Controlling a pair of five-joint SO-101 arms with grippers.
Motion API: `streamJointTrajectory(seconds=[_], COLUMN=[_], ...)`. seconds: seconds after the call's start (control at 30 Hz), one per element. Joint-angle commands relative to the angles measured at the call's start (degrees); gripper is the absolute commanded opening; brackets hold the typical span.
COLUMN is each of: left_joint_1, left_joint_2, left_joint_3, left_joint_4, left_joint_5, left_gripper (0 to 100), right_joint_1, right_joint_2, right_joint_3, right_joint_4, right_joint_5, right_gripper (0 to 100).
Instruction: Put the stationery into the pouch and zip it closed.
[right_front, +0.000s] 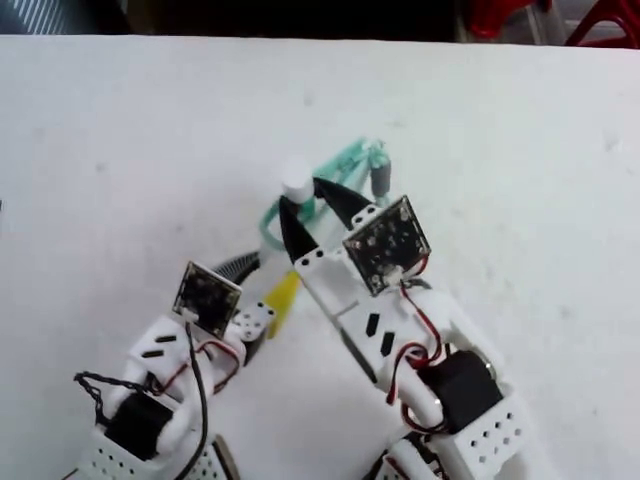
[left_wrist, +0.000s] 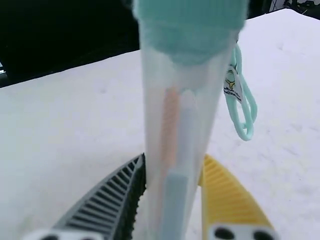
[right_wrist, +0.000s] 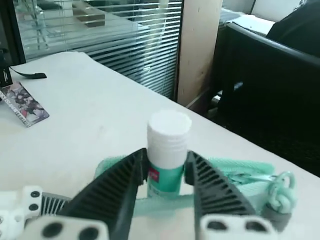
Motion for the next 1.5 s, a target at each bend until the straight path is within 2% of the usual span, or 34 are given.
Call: streamJointTrajectory(seconds=[0.0, 0.3, 0.6, 0.73, 0.97, 1.2, 1.47], left_joint_1=[0.13, 0.13, 0.13, 0.66, 0.66, 0.66, 0.66], left_joint_2=[0.31, 0.31, 0.31, 0.31, 0.31, 0.31, 0.31], left_joint_3=[-0.53, -0.53, -0.70, -0.62, -0.62, -0.62, -0.62], left_joint_4=[-1.05, -1.05, -0.79, -0.70, -0.97, -0.97, -1.05], left_joint_5=[-0.44, -0.44, -0.09, -0.09, -0.44, -0.44, -0.44], left_gripper=[18, 18, 18, 16, 12, 12, 12], right_joint_1=[0.75, 3.21, 17.80, 20.79, 22.37, 22.29, 22.20], right_joint_2=[3.91, 4.79, 5.41, 5.41, 5.32, 5.14, 4.79], right_joint_3=[-4.75, -11.78, -17.14, -17.41, -17.41, -17.23, -17.14], right_joint_4=[4.18, 5.23, 5.76, 10.07, 14.81, 22.37, 31.78], right_joint_5=[0.35, 0.62, 0.35, 0.62, 0.88, 8.79, 9.49], right_gripper=[28.9, 25.1, 25.2, 25.2, 25.2, 25.2, 25.2])
